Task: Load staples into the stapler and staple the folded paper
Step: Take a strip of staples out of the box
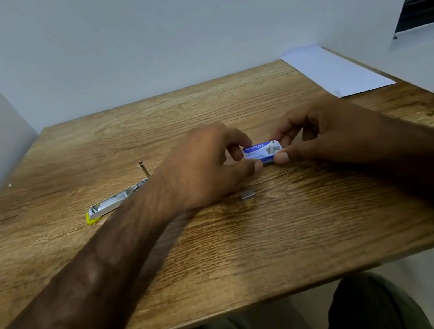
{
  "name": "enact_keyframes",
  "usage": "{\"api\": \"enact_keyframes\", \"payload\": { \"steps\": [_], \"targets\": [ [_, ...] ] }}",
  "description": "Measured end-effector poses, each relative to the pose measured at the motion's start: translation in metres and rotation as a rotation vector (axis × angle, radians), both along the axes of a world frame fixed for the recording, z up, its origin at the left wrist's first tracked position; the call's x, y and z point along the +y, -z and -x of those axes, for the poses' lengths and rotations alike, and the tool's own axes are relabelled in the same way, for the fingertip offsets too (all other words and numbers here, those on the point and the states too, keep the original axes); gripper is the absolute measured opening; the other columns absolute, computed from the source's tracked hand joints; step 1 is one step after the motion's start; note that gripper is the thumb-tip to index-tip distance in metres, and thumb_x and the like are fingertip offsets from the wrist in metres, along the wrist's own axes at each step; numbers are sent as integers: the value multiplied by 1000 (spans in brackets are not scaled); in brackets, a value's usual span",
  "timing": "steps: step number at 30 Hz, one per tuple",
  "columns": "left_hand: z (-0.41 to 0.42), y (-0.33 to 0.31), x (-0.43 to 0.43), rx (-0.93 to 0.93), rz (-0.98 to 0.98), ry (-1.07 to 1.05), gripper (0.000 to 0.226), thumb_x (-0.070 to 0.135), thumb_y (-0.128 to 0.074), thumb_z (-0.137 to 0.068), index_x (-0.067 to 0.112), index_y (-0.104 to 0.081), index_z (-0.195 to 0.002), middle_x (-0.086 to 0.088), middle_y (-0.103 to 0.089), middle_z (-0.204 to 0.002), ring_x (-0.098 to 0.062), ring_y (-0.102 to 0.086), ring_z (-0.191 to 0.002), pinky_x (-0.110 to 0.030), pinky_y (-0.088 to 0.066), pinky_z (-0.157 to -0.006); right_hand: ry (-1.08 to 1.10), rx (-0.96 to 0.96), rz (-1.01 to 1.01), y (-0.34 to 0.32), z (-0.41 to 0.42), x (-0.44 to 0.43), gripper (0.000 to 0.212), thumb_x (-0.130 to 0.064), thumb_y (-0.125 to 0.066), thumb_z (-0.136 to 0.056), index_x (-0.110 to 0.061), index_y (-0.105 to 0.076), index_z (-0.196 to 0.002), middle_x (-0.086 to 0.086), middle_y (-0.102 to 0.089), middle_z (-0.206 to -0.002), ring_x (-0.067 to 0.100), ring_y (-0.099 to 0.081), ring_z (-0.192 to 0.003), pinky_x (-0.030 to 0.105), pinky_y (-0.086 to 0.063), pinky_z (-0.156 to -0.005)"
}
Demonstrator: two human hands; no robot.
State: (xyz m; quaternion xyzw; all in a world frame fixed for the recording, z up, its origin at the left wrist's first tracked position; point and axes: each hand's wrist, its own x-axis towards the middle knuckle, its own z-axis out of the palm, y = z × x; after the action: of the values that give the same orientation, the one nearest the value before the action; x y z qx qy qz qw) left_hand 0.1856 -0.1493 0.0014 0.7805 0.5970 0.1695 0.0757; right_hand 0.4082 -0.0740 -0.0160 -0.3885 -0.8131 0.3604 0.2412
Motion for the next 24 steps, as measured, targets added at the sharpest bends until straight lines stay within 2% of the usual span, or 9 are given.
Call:
{"api": "enact_keyframes", "payload": {
  "steps": [3,6,9,13,19,24],
  "targets": [
    [4,6,4,-63,-41,-24,33,47,-75,-83,31,-74,-112,18,-65,-83,-1,-59,-77,-22,-44,-65,-6,15,24,-1,1,-2,24,-19,-88,-75,-25,-79,-96,2,-78,-90,0,-59,-59,9,-45,-53],
    [9,12,4,-142,-38,-38,31,48,-81,-77,33,-76,-104,16,-71,-80,-1,-64,-71,-16,-43,-58,-9,0,9,-1,2,-2,25,-20,-88,-75,-26,-79,-97,-1,-78,-90,9,-60,-63,13,-46,-55],
    [8,17,1,-195,5,-28,36,44,-85,-74,31,-76,-107,15,-74,-82,2,-66,-72,-13,-49,-62,16,3,6,0,-3,-3,26,-25,-90,-72,-31,-80,-95,-9,-79,-86,6,-68,-67,10,-49,-58],
    [13,22,0,-267,-27,-31,33,40,-85,-76,27,-77,-106,12,-75,-81,0,-67,-70,-15,-51,-61,11,29,38,-1,-1,-3,24,-24,-88,-74,-31,-80,-95,-7,-80,-86,9,-73,-72,10,-52,-60],
    [16,24,-1,-330,2,-41,32,30,-88,-75,26,-79,-105,11,-75,-76,1,-67,-68,-10,-50,-59,8,-16,7,-4,3,-7,23,-23,-89,-72,-30,-80,-92,-13,-77,-78,-8,-64,-58,4,-43,-52],
    [17,24,-2,-423,73,-51,31,23,-89,-74,24,-81,-104,10,-74,-73,7,-59,-58,-7,-44,-55,10,-33,-9,-5,3,-10,25,-27,-91,-68,-33,-80,-89,-16,-77,-81,-8,-65,-63,4,-44,-54]
  ]
}}
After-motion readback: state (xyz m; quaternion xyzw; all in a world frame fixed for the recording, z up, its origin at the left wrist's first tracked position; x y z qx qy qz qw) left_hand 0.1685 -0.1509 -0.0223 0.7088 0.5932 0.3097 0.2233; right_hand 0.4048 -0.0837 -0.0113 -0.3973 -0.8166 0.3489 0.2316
